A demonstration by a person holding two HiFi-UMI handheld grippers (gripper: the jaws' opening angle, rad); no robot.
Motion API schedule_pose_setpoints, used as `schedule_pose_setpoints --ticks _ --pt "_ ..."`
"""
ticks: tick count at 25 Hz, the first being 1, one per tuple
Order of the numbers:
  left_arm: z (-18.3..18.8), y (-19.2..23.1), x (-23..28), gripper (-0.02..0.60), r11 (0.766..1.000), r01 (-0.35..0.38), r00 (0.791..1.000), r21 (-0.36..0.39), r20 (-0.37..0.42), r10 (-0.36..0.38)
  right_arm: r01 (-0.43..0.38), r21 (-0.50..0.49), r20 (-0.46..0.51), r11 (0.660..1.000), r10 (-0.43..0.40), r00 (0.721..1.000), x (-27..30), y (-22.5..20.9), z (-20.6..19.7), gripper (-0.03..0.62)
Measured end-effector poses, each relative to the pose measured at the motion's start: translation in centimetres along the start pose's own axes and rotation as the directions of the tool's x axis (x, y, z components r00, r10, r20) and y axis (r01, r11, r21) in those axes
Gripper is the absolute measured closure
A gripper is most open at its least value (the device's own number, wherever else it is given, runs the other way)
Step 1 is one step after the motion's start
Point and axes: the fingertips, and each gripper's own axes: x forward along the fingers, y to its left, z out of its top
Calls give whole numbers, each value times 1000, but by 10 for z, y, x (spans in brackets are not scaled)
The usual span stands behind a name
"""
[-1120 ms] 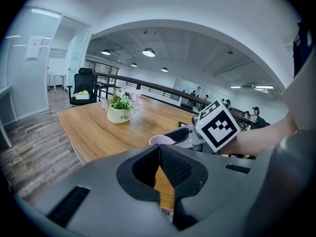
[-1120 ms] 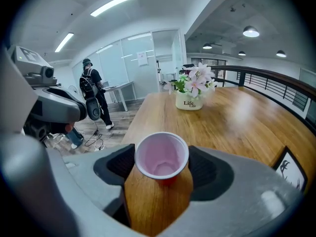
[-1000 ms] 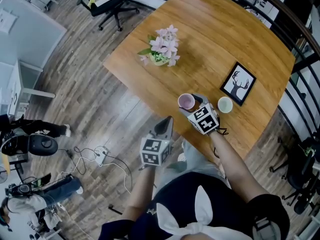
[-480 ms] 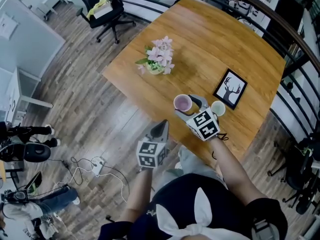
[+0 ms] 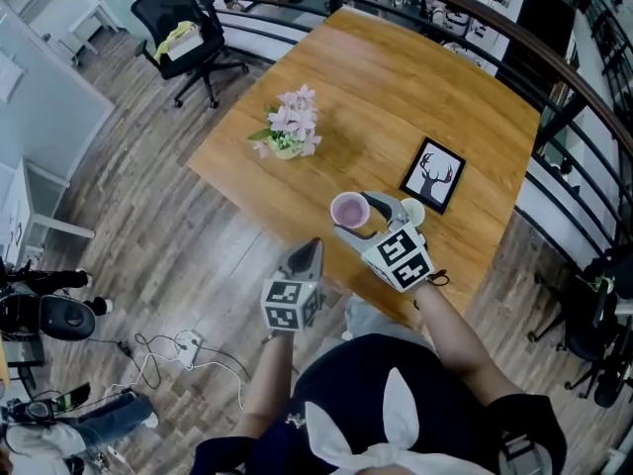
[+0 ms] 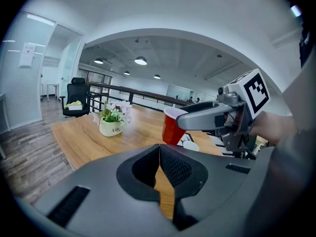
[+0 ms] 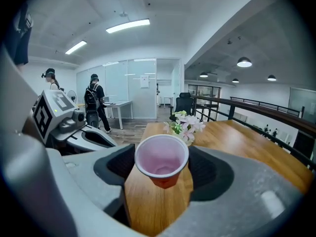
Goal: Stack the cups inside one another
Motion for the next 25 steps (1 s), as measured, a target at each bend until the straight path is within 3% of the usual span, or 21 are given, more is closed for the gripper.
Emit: schedule_pose_setpoints --ticks 14,25 --pt "15 -29 19 563 997 71 997 36 10 -71 46 -8 55 999 -46 997 -31 -20 20 260" --pt "19 -49 48 563 986 149 989 72 -23 -148 187 77 74 979 -193 978 -74 -81 3 261"
